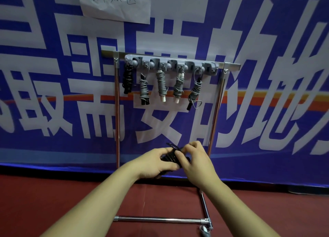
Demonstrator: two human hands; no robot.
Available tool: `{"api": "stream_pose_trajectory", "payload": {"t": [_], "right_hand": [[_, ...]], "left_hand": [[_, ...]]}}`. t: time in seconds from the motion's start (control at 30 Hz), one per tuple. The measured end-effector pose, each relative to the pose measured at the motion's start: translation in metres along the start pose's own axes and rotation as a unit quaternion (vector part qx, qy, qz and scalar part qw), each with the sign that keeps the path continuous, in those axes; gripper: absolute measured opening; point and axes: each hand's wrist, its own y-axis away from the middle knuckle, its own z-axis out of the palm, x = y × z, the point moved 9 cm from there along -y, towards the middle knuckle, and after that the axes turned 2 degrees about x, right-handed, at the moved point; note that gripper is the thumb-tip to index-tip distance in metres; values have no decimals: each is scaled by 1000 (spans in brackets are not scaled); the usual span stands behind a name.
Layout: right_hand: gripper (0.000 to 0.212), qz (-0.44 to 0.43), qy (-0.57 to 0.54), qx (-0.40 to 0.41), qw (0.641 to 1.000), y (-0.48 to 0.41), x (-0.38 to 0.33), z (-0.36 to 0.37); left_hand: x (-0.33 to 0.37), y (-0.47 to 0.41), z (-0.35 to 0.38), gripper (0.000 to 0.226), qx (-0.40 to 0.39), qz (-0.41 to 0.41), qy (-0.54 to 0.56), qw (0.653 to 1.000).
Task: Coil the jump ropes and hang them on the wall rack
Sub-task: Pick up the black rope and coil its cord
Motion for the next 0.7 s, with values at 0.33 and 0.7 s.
{"api": "stream_pose_trajectory", "payload": {"t": [0.33, 0.7], "right_hand": [[13, 22, -138, 84, 987, 6, 2, -12], [17, 107, -166, 82, 977, 22, 12, 19]], "left_hand": [[12, -2, -11, 50, 51, 8, -167, 985], [8, 3, -7, 36, -23, -165, -281, 945]]}}
